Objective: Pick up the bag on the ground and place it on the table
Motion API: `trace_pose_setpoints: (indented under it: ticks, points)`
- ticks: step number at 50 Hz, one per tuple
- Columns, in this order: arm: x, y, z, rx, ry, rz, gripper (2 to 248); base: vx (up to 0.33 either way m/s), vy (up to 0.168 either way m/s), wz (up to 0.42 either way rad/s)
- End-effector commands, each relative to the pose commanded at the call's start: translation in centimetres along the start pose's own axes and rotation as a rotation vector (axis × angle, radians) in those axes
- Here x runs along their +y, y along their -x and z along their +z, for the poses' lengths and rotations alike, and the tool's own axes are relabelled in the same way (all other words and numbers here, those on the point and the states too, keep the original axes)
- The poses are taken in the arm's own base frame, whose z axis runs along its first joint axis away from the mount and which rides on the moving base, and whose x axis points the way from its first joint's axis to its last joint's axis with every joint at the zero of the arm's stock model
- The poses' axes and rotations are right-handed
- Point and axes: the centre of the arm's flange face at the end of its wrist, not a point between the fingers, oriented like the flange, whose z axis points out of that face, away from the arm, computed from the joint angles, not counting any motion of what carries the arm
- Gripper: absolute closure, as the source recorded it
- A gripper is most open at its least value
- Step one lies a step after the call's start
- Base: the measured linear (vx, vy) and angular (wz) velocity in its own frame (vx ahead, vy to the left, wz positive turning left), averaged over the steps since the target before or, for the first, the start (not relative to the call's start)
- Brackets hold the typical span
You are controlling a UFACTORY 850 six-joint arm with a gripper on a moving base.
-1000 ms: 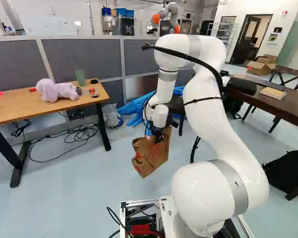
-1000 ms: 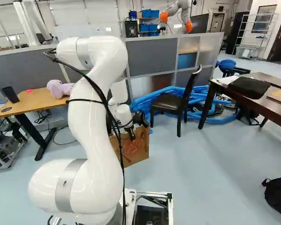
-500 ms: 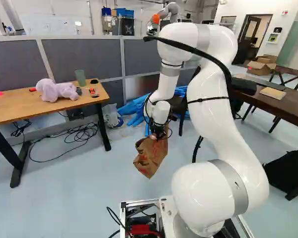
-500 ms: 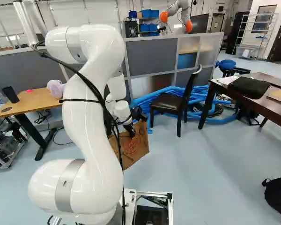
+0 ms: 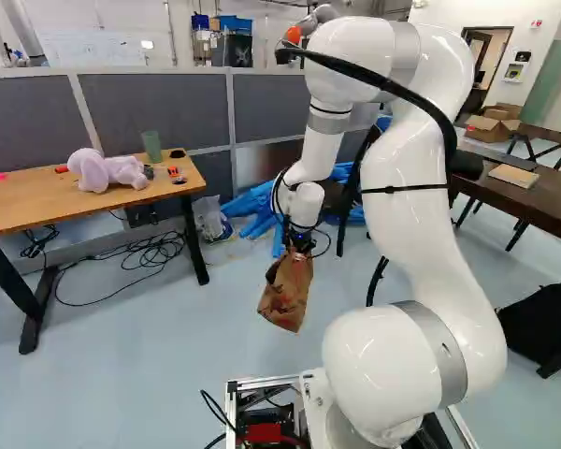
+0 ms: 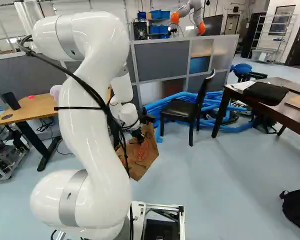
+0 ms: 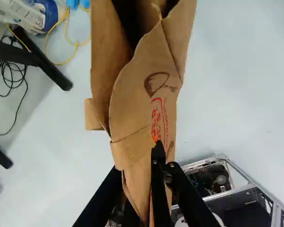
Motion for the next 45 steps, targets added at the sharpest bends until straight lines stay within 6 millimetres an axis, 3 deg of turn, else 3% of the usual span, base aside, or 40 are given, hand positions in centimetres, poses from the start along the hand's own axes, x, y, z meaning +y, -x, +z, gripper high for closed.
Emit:
trace_pose_setpoints:
  ticks: [45]
  points:
    - [0.0, 0.4, -6.3, 0.005, -0.041, -0.032, 229, 0.000, 0.000, 0.000]
